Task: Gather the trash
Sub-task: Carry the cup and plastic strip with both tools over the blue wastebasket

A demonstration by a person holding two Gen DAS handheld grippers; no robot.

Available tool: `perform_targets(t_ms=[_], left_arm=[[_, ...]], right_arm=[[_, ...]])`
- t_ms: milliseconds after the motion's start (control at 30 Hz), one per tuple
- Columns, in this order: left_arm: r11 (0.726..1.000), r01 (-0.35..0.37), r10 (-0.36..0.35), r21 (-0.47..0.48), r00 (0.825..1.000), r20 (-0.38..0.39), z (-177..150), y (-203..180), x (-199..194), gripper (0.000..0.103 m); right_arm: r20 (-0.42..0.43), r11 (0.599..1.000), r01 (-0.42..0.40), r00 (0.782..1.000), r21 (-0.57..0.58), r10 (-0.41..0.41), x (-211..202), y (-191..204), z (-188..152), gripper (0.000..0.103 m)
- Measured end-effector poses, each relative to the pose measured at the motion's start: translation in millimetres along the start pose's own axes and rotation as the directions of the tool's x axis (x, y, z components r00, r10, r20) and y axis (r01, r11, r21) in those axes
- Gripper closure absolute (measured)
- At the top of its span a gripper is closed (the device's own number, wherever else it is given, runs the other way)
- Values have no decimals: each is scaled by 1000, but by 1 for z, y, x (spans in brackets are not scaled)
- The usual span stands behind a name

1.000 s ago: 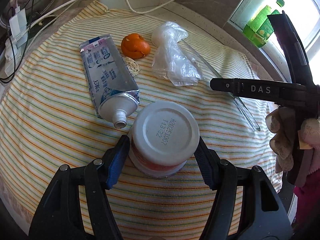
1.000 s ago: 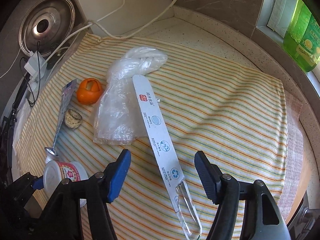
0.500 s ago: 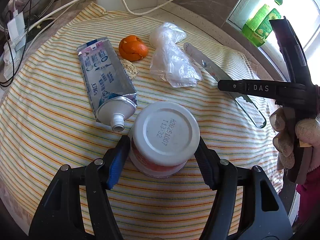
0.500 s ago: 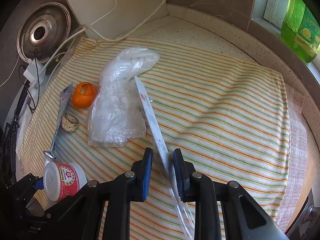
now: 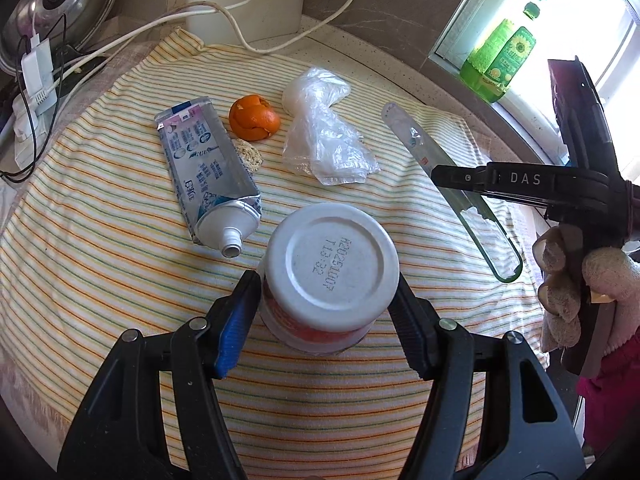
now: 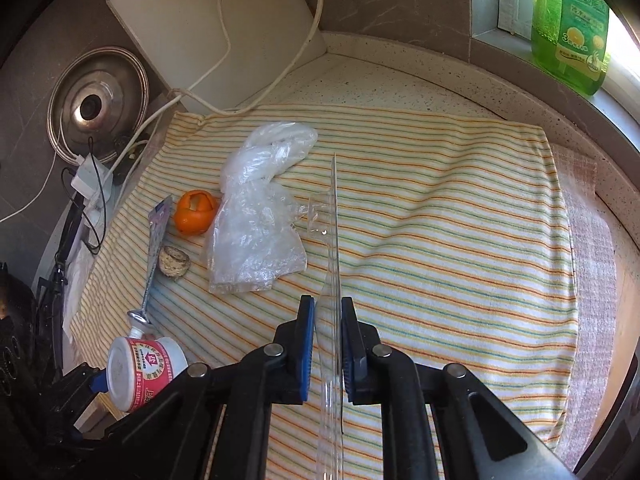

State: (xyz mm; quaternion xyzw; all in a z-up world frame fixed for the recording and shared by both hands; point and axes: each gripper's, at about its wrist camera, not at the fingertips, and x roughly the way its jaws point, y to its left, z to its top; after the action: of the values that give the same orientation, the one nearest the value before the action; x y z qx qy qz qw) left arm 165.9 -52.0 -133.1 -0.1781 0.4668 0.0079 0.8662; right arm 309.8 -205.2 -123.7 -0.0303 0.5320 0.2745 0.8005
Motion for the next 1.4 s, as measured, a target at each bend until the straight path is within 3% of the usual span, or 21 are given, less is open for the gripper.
perform_targets(t_ms=[667,1400], left_arm=[[999,19,-20,44,999,36,-35,17,-61,37],[998,17,-18,60,1000,20,-109,80,-128,37]], right_arm=[[110,992,-108,989,72,100,-73,33,-68,93],[115,980,-173,980,99,162,-106,114,-173,93]])
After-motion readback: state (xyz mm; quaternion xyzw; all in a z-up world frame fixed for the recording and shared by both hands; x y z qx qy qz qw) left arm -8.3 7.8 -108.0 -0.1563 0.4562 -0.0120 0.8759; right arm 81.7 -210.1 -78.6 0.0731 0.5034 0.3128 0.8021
